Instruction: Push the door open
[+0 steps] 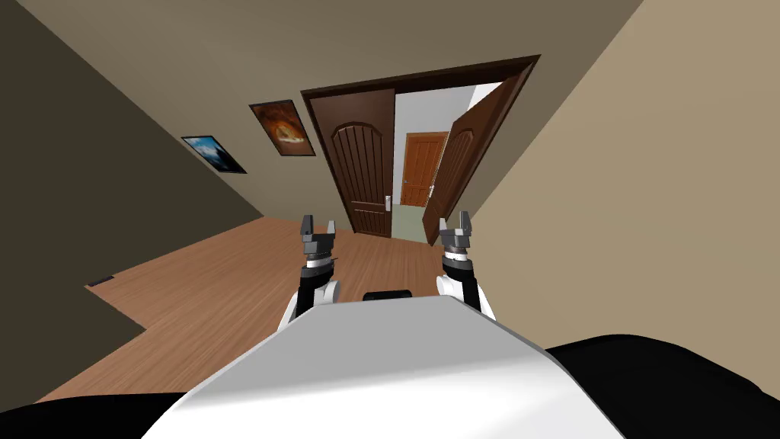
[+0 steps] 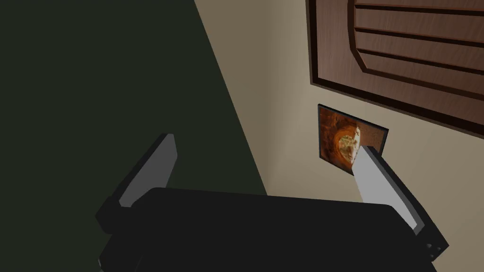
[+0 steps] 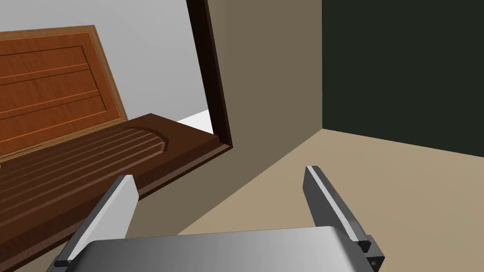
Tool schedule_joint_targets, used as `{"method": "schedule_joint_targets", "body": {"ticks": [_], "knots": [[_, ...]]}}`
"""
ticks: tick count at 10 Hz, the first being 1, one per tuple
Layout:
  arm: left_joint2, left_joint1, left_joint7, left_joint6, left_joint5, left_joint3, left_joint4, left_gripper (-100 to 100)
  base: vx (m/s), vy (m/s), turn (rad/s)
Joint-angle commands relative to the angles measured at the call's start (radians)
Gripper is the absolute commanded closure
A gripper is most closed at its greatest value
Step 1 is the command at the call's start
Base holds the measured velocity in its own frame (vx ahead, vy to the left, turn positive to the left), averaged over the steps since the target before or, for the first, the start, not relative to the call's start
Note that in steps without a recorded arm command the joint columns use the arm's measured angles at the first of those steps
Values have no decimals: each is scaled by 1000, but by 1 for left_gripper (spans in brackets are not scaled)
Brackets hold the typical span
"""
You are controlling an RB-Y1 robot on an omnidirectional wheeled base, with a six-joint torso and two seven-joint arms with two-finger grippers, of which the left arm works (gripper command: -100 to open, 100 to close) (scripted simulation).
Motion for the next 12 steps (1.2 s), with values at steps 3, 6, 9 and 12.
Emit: {"method": "schedule_joint_targets", "body": {"ticks": [3, 6, 9, 12], "knots": [[16, -37, -2, 10, -11, 53, 54, -100, 53, 15, -241], [34, -87, -5, 24, -25, 126, 127, -100, 84, 31, -279], [44, -126, -7, 34, -36, 182, 183, -100, 76, 40, -219], [54, -171, -9, 46, -49, 245, 247, -100, 65, 40, -181]]}}
